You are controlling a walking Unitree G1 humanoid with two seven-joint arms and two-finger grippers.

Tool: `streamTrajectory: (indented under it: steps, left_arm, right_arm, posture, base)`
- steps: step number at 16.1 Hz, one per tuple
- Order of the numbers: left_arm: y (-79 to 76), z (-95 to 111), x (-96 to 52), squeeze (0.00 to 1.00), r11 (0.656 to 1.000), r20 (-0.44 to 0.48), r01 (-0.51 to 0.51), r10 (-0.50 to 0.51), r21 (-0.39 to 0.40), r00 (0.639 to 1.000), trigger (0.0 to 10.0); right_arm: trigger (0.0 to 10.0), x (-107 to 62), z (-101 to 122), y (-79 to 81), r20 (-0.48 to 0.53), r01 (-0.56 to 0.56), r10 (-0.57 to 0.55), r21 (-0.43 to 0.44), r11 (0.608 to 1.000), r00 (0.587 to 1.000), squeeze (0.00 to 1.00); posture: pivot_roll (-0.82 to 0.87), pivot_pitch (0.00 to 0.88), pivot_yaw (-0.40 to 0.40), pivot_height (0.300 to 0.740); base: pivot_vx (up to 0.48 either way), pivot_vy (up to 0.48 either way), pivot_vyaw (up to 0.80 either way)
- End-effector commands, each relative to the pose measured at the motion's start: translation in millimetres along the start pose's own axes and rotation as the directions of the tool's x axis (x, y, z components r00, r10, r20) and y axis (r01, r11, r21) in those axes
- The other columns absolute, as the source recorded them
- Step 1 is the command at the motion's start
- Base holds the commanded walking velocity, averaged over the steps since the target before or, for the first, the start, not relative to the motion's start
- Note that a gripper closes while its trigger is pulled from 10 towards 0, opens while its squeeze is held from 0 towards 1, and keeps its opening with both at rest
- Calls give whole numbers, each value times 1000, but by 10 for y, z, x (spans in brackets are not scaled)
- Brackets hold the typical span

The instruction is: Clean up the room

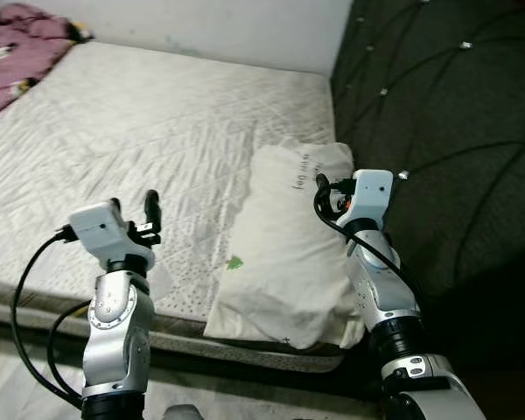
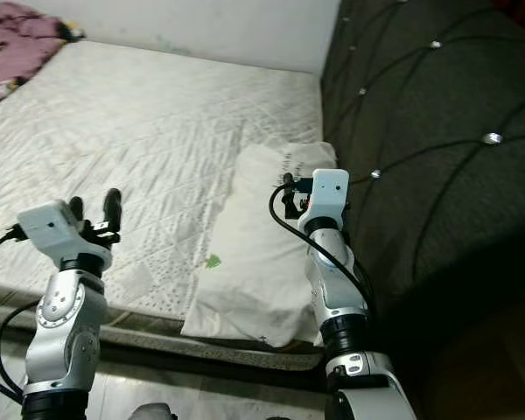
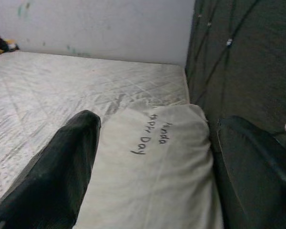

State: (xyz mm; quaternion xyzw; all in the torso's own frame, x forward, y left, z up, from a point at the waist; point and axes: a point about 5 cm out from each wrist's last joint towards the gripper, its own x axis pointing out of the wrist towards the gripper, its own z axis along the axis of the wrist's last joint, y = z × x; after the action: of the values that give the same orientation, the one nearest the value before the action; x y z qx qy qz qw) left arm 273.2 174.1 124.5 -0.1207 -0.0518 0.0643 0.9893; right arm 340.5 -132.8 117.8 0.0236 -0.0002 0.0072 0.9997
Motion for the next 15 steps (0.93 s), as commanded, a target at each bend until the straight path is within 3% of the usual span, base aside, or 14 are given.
streamTrajectory:
  steps: [1, 8, 11, 15]
  left_arm:
    - [-37, -16, 11, 0, 1000, -13, 16, -16, -4, 1000, 10000]
    - [-75, -25, 13, 0, 1000, -9, 15, -15, -17, 1000, 10000]
    - [-75, -23, 15, 0, 1000, -8, 16, -16, -18, 1000, 10000]
    - [-87, -20, 26, 0, 1000, -9, 25, -25, -13, 1000, 10000]
  right_arm:
    - [10000, -6, 20, -37, 4, 7, -7, -6, 1000, 1000, 0]
    - [10000, 11, 7, -49, -15, -3, 2, -15, 1000, 1000, 0]
    - [10000, 13, 9, -41, -14, -5, 5, -11, 1000, 1000, 0]
    - [10000, 9, 18, -33, -8, -13, 13, -10, 1000, 1000, 0]
  posture:
    - [78, 0, -44, 740]
    - [78, 0, -63, 740]
    - [77, 0, -60, 740]
    - [73, 0, -56, 740]
  base:
    - [0, 0, -800]
    - [0, 0, -800]
    - [0, 386, -800]
    - [0, 480, 0]
